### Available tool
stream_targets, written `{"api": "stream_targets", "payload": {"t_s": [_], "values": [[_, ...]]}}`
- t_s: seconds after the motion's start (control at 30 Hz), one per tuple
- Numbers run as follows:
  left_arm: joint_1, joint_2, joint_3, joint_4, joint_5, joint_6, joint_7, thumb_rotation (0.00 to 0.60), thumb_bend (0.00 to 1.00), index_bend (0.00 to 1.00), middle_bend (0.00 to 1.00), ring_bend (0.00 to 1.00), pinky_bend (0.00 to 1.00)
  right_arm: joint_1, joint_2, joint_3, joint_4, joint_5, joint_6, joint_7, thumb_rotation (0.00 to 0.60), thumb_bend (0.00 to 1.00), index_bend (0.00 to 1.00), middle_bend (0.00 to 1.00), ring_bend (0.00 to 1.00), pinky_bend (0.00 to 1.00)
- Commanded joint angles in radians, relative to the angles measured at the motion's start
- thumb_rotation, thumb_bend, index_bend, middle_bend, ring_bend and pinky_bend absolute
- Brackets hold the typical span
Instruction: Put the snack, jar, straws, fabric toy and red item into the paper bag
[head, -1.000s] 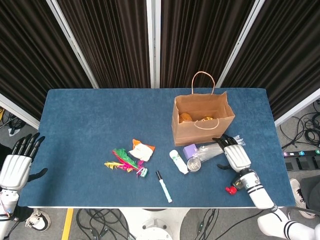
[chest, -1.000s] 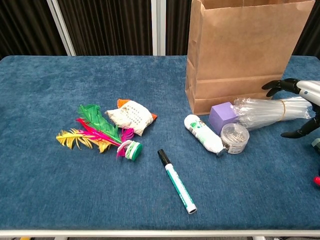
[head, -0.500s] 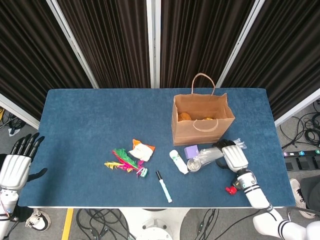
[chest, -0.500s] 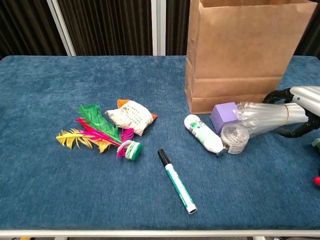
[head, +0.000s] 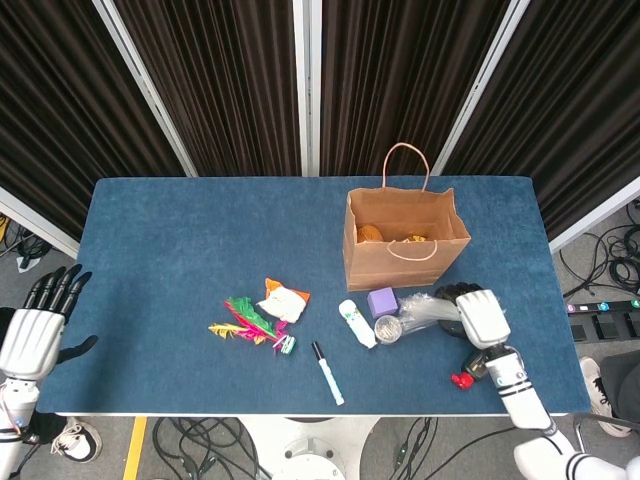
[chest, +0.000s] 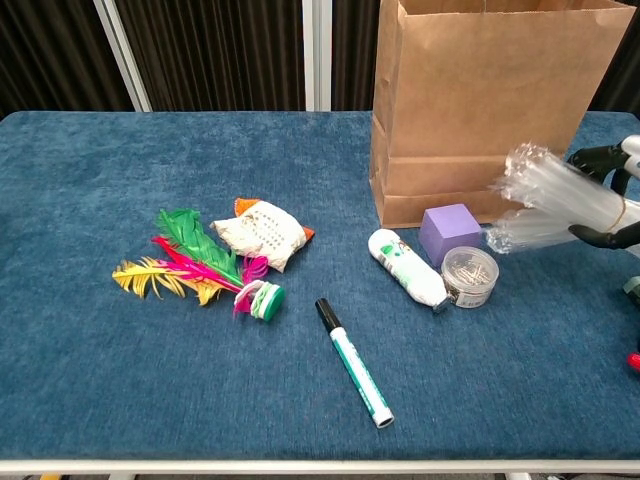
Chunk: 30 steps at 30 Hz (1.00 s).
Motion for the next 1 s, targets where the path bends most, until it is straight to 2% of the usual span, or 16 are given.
{"api": "stream_targets", "payload": {"t_s": [0.03,0.17,0.27,0.37,0.5,0.63,0.73,0.83,1.0], "values": [[-0.002,0.005,0.0,-0.011,0.005,0.002,0.005,0.6,0.1,0.11,0.17,0.01,0.13,-0.044,0.154,-0.022,-0.246,-0.062,0.101,-0.03,0.6,0.3,0.6,0.51,0.42,0.5],[-0.005,0.012,-0.001,-0.032,0.013,0.007,0.017,0.6,0.1,0.11,0.17,0.01,0.13,-0.059,0.343,-0.027,-0.568,-0.117,0.147,-0.09,0.6,0.3,0.6,0.51,0.42,0.5],[-0.006,0.016,0.001,-0.047,0.019,0.008,0.027,0.6,0.1,0.11,0.17,0.01,0.13,-0.044,0.466,-0.008,-0.776,-0.155,0.15,-0.108,0.6,0.3,0.6,0.51,0.42,0.5],[-0.007,0.021,0.008,-0.061,0.029,0.004,0.033,0.6,0.1,0.11,0.17,0.01,0.13,-0.011,0.554,0.057,-0.936,-0.143,0.142,-0.122,0.6,0.3,0.6,0.51,0.42,0.5],[-0.008,0.028,0.007,-0.075,0.033,0.006,0.047,0.6,0.1,0.11,0.16,0.01,0.13,0.046,0.605,0.164,-1.074,-0.09,0.123,-0.144,0.6,0.3,0.6,0.51,0.42,0.5],[-0.011,0.035,0.0,-0.081,0.026,0.005,0.047,0.6,0.1,0.11,0.16,0.01,0.13,0.106,0.622,0.273,-1.147,-0.004,0.107,-0.189,0.6,0.3,0.6,0.51,0.42,0.5],[-0.011,0.036,-0.001,-0.079,0.021,0.001,0.042,0.6,0.1,0.11,0.16,0.01,0.13,0.149,0.604,0.356,-1.137,0.033,0.135,-0.262,0.6,0.3,0.6,0.51,0.42,0.5],[-0.01,0.032,0.002,-0.073,0.019,-0.003,0.037,0.6,0.1,0.11,0.16,0.01,0.13,0.203,0.55,0.418,-1.072,0.087,0.148,-0.337,0.6,0.3,0.6,0.51,0.42,0.5],[-0.009,0.024,0.004,-0.064,0.02,-0.002,0.031,0.6,0.1,0.11,0.16,0.01,0.13,0.296,0.434,0.459,-0.902,0.239,0.1,-0.389,0.6,0.3,0.6,0.51,0.42,0.5]]}}
